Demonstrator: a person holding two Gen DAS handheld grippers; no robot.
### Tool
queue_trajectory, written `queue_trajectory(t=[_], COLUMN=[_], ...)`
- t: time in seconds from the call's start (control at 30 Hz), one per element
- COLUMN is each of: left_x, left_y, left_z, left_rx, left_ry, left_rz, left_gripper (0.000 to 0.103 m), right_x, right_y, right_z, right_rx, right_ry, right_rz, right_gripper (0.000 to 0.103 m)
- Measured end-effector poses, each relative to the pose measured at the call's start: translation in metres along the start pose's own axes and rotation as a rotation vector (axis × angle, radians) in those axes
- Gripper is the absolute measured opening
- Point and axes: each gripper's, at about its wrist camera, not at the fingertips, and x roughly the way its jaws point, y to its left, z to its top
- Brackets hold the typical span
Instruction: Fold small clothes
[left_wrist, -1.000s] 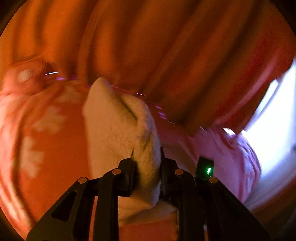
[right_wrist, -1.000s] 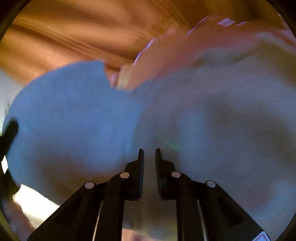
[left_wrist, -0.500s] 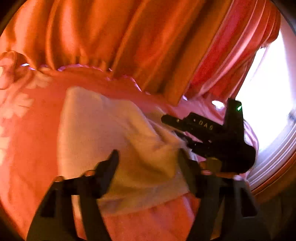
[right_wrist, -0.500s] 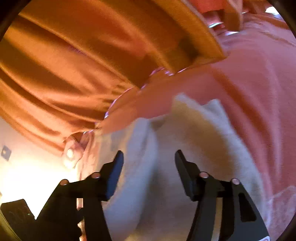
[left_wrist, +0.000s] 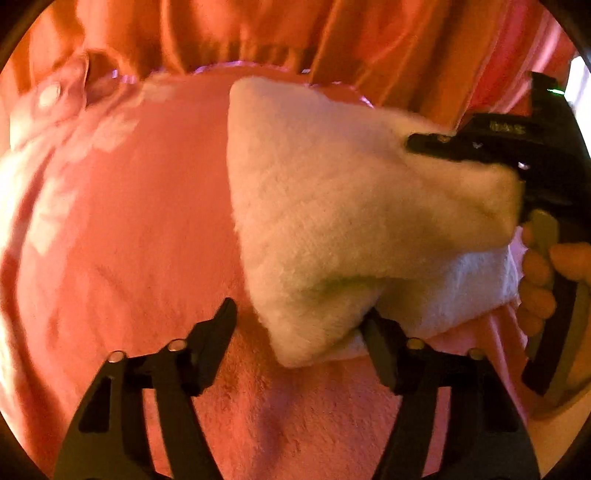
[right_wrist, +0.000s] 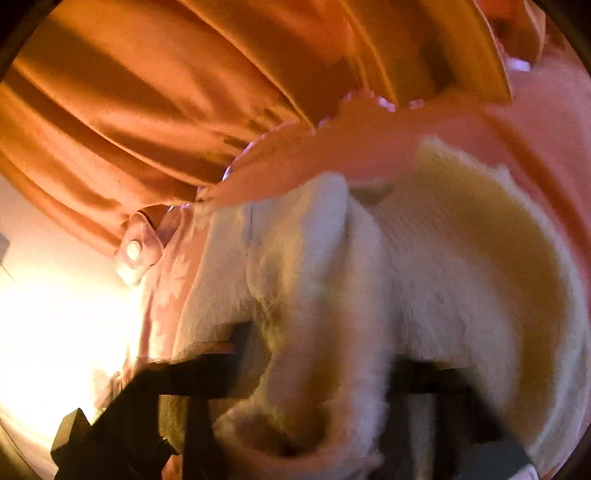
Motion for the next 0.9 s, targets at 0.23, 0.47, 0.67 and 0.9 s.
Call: queue_trajectory(t=[0.23,0.47,0.67,0.9], left_x=[0.002,-0.003,-0.079,-0.051], left_y=[-0.01,-0.016,-0.029,-0.042], left_z=[-0.005,-0.004,0.012,0.054], left_rx=[0.056,0.062,0.061,0.07], left_ry=[-0.017,-0.01,-0.116,-0.123], left_rz=[-0.012,-0.027,-0.159,-0.077], left_gripper=[0.052,0.049,0.056,0.061], right_x=[-0.082,-0.061,-0.113,-0.101], right_y=[-0.027,-0.113,-0.078,-0.048], right_z=[0.012,-0.005,-0.012,-0.024], right_rx=[-0.026,0.209,0.076,-0.08], right_ry=[-0.169,-0.044,-0.23,-0.013], right_rz=[-0.089,-0.076,-0.16,-0.208], right_gripper=[0.014,0.019,0.023,0.058])
